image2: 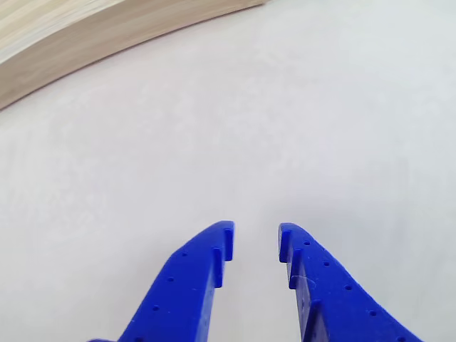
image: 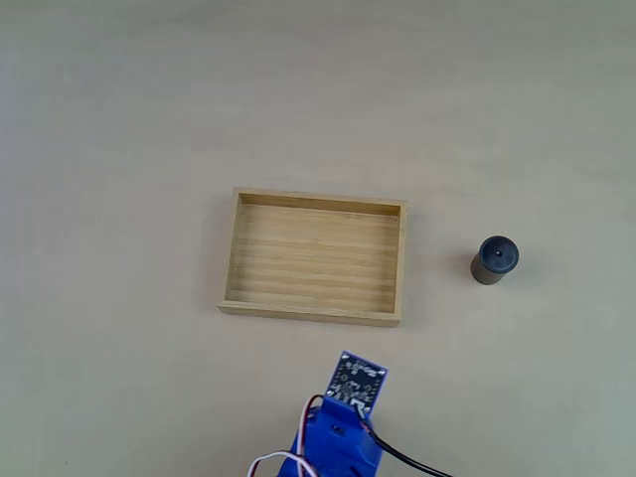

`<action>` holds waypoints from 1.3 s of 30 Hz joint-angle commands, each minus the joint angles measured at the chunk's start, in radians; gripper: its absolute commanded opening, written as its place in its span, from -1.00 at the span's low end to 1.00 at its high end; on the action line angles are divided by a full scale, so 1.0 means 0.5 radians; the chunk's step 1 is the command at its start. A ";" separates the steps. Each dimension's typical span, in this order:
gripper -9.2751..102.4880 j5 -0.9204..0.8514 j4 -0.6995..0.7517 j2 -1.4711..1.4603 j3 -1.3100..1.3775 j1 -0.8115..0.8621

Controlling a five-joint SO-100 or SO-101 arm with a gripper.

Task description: Place the black cylinder in the wooden box then return to rest.

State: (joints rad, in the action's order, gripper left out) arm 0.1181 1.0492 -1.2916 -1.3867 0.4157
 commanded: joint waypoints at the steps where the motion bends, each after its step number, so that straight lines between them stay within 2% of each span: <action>1: -0.44 0.086 -0.215 0.218 0.307 0.123; 8: -0.35 0.221 -0.503 0.620 0.552 0.273; 16: -0.34 0.252 -0.893 1.160 0.884 0.347; 34: -0.30 0.199 -1.417 2.252 1.651 0.322; 39: -0.29 0.181 -1.454 2.430 1.813 0.331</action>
State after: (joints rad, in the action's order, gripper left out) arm 0.2270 0.3697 -0.0905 -0.6366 0.5783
